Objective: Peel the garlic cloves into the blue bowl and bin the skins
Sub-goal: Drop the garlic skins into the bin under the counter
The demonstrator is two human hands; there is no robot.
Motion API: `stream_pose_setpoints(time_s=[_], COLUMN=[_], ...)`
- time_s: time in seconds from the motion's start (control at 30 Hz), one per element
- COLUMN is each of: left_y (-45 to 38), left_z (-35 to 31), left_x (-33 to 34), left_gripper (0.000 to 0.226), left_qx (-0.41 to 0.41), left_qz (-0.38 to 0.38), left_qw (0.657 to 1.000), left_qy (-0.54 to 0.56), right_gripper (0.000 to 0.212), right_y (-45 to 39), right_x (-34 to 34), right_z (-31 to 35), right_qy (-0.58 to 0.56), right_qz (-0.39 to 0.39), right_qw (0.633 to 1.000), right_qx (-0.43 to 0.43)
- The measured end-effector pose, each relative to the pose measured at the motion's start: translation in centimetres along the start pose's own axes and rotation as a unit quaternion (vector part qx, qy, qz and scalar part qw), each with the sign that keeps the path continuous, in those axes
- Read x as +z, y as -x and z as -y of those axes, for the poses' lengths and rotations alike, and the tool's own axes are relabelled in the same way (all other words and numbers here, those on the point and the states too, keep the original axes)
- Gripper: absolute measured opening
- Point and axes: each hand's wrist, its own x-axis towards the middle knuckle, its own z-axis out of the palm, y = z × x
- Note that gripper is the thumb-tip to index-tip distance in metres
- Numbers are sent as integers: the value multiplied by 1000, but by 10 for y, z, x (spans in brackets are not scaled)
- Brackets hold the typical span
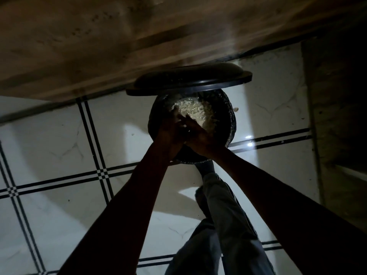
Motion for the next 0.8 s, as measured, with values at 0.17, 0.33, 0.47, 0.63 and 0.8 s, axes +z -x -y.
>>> stream_pose_setpoints(time_s=[0.17, 0.33, 0.47, 0.63, 0.8], left_y=[36, 130, 236, 365, 496], left_z=[-12, -5, -6, 29, 129], left_x=[3, 34, 78, 163, 284], left_gripper=[24, 38, 35, 18, 15], left_qx=[22, 25, 96, 174, 218], left_qz=[-31, 40, 93, 191, 333], left_qw=[999, 994, 975, 918, 813], left_qy=[-32, -98, -178, -302, -426], right_gripper=[64, 51, 55, 51, 42], right_y=[29, 122, 251, 442, 637], right_x=[-12, -54, -101, -145, -176], right_z=[3, 22, 28, 23, -33], right_qy=[25, -65, -127, -206, -266], right_qz=[-79, -123, -303, -446, -590], right_qw=[996, 989, 943, 871, 762], right_qx=[30, 46, 47, 18, 15])
